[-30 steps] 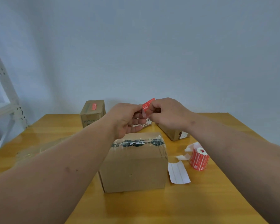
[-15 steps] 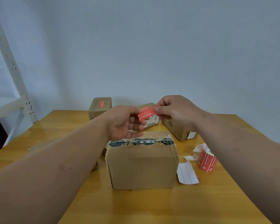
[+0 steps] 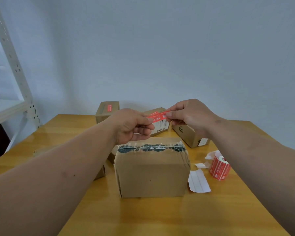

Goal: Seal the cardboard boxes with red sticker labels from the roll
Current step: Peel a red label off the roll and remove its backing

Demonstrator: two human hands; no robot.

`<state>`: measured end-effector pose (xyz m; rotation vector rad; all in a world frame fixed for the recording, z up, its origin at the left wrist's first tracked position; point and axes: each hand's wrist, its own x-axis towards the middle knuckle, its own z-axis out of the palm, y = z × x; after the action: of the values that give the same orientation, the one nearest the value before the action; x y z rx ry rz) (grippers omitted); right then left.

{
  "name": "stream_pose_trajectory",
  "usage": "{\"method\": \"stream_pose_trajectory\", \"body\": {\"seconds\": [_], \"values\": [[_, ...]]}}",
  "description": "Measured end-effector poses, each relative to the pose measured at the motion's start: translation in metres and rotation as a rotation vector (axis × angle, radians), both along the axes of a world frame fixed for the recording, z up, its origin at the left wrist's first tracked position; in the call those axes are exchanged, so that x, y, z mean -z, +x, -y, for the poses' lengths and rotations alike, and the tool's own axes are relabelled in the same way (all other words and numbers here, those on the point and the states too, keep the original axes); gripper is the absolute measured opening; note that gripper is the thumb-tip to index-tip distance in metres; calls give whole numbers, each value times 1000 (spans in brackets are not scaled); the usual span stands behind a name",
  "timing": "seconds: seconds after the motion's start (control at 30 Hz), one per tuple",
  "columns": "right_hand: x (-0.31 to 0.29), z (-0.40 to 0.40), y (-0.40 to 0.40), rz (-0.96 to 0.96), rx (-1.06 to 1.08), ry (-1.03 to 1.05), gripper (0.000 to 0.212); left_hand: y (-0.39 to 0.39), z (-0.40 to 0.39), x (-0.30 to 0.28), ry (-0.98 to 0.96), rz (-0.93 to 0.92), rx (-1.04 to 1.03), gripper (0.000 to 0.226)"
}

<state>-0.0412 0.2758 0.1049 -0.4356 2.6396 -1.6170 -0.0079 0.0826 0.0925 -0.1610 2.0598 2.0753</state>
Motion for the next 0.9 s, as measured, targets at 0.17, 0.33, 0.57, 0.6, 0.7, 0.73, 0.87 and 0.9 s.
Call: {"method": "stream_pose_trajectory", "body": {"seconds": [0.17,0.33,0.57,0.6,0.7,0.73,0.87,0.9], "values": [[0,-1,1,-28,15,18,10,3,6,-3,-14,12,53,21],[-5,0,3,-125,12,152,14,-2,16,-1,-201,-26,-61,42],[-14,16,10,-204,-141,395,15,1,-8,-11,-442,-300,-32,17],[-14,16,10,-209,-144,410,15,0,-9,-11,-469,-300,-27,17],[-11,16,8,-219,-149,448,13,-2,-11,-13,-444,-251,-44,15],[-10,16,7,-223,-145,452,17,-2,-12,-14,-423,-234,-55,15],[-7,16,6,-203,-56,334,66,-1,-16,-17,-438,-220,-116,10],[-8,14,5,-170,-6,263,71,-1,-16,-16,-424,-210,-137,10]]}}
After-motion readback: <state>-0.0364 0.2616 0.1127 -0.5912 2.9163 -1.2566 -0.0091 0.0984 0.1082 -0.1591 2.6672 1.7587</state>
